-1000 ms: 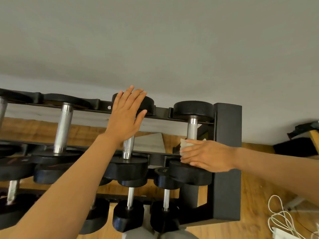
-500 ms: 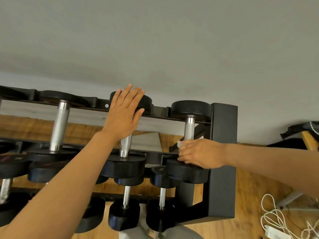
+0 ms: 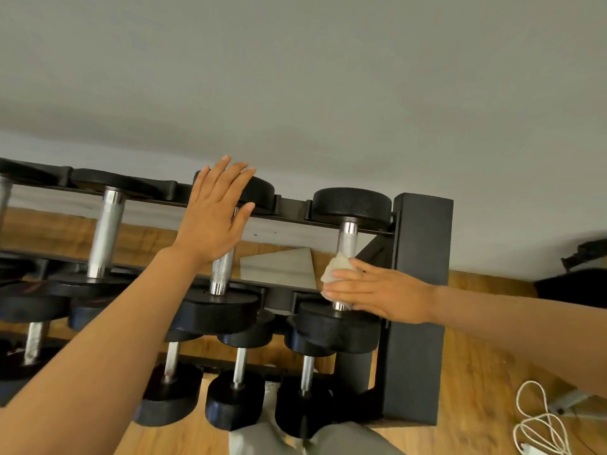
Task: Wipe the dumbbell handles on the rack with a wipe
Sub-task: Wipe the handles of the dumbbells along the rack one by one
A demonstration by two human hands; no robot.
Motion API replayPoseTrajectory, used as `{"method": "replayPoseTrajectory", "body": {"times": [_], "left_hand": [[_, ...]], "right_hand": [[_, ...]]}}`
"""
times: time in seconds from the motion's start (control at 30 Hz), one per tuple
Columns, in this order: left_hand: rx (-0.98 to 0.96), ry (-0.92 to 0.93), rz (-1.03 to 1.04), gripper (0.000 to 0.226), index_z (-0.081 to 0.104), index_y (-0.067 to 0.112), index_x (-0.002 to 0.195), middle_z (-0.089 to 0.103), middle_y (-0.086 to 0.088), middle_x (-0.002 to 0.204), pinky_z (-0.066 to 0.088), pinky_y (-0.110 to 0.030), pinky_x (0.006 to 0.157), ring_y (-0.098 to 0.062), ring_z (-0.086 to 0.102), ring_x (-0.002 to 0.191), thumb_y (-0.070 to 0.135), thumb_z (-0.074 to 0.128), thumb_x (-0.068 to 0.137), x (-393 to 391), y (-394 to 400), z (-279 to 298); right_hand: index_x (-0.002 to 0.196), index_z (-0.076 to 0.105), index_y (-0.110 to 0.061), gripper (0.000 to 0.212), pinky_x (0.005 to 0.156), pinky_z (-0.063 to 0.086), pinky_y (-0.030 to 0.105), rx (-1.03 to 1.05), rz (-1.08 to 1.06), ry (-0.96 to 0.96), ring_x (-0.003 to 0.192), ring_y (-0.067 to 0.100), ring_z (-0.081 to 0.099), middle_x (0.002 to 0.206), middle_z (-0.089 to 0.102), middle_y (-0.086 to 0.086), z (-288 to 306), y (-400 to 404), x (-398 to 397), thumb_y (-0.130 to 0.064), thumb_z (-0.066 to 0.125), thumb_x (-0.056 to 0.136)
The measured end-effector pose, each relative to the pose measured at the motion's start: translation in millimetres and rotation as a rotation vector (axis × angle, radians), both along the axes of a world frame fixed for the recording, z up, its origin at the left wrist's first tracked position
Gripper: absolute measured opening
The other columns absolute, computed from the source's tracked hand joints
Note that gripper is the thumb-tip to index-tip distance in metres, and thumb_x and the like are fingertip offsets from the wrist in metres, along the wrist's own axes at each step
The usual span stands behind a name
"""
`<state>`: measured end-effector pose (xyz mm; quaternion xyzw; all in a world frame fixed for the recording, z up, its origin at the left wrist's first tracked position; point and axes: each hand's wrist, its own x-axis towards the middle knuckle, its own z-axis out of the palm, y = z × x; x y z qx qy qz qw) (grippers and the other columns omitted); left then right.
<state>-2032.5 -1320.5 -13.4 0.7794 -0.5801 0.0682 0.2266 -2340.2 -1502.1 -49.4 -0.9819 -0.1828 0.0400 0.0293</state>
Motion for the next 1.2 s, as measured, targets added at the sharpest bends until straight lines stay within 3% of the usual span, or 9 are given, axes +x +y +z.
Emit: {"method": "replayPoseTrajectory", "body": {"times": [0.13,0.3,0.37,0.6,0.67,0.77,0.83,1.0,1.2], "left_hand": [[0.004,0.000,0.017,0.056,0.034,0.010,0.151,0.036,-0.010,0.155,0.001,-0.038,0.124,-0.027,0.017,0.150,0.035,0.036,0.102,-1.5,0.4,2.2],[0.033,0.003,0.037,0.057,0.034,0.009,0.152,0.034,-0.011,0.156,0.005,-0.045,0.124,-0.026,0.014,0.151,0.036,0.034,0.102,-3.5,1.0,3.5],[0.038,0.005,0.037,0.057,0.033,0.009,0.152,0.033,-0.011,0.157,0.004,-0.045,0.124,-0.026,0.014,0.151,0.036,0.034,0.102,-3.8,1.4,3.5],[0.049,0.007,0.049,0.058,0.032,0.010,0.152,0.032,-0.011,0.157,0.000,-0.040,0.124,-0.026,0.013,0.151,0.038,0.033,0.102,-4.6,0.9,3.9],[0.058,0.007,0.050,0.058,0.032,0.010,0.152,0.031,-0.010,0.158,0.000,-0.040,0.124,-0.026,0.012,0.152,0.038,0.033,0.102,-4.4,1.3,4.5],[0.065,0.010,0.049,0.058,0.031,0.010,0.153,0.031,-0.010,0.158,0.000,-0.042,0.124,-0.026,0.011,0.152,0.038,0.033,0.103,-3.9,1.9,4.8],[0.072,0.014,0.045,0.057,0.031,0.011,0.153,0.030,-0.009,0.158,0.002,-0.044,0.124,-0.026,0.011,0.152,0.038,0.032,0.103,-4.3,1.6,5.3],[0.082,0.014,0.051,0.057,0.032,0.010,0.152,0.032,-0.011,0.157,0.003,-0.046,0.124,-0.028,0.013,0.151,0.038,0.033,0.103,-4.5,1.9,6.3],[0.098,0.011,0.061,0.057,0.032,0.009,0.152,0.031,-0.011,0.158,0.004,-0.048,0.124,-0.028,0.012,0.151,0.038,0.032,0.103,-5.2,1.4,7.1]], "right_hand": [[0.152,0.029,-0.018,0.048,0.123,0.007,0.037,-0.040,0.172,-0.020,0.149,0.014,0.014,0.160,0.024,-0.004,-2.6,-16.1,2.7,-0.023,0.035,0.105],[0.156,0.007,-0.014,0.059,0.123,0.003,0.032,0.015,-0.312,-0.204,0.150,0.017,0.007,0.162,0.012,0.006,-0.6,-31.0,23.8,-0.021,0.030,0.103],[0.155,0.012,-0.010,0.057,0.123,0.003,0.033,0.063,-0.357,-0.227,0.150,0.020,0.008,0.161,0.014,0.008,-11.1,-10.9,15.4,-0.019,0.033,0.102],[0.151,0.029,-0.017,0.074,0.122,0.014,0.033,0.144,0.084,-0.116,0.148,0.014,0.019,0.159,0.027,-0.002,-19.6,-18.9,0.0,0.000,0.064,0.089],[0.150,0.032,-0.016,0.074,0.122,0.017,0.032,0.165,0.021,-0.153,0.147,0.014,0.022,0.157,0.031,0.001,-14.4,-34.5,16.6,0.003,0.065,0.087],[0.150,0.026,-0.010,0.052,0.122,0.013,0.031,0.230,-0.224,-0.262,0.147,0.016,0.020,0.156,0.028,0.006,-14.0,-37.9,33.8,-0.013,0.043,0.101],[0.151,0.021,-0.009,0.050,0.122,0.010,0.033,0.281,-0.285,-0.266,0.149,0.017,0.013,0.157,0.025,0.005,-19.4,-25.7,31.1,-0.017,0.034,0.104],[0.149,0.032,-0.019,0.055,0.123,0.010,0.035,0.249,0.012,-0.166,0.148,0.015,0.019,0.156,0.031,-0.004,-36.1,-1.3,-4.8,-0.011,0.042,0.096],[0.148,0.036,-0.022,0.054,0.122,0.015,0.032,0.193,0.028,-0.214,0.146,0.012,0.025,0.155,0.034,-0.006,-35.2,-8.8,6.6,-0.008,0.046,0.096]]}}
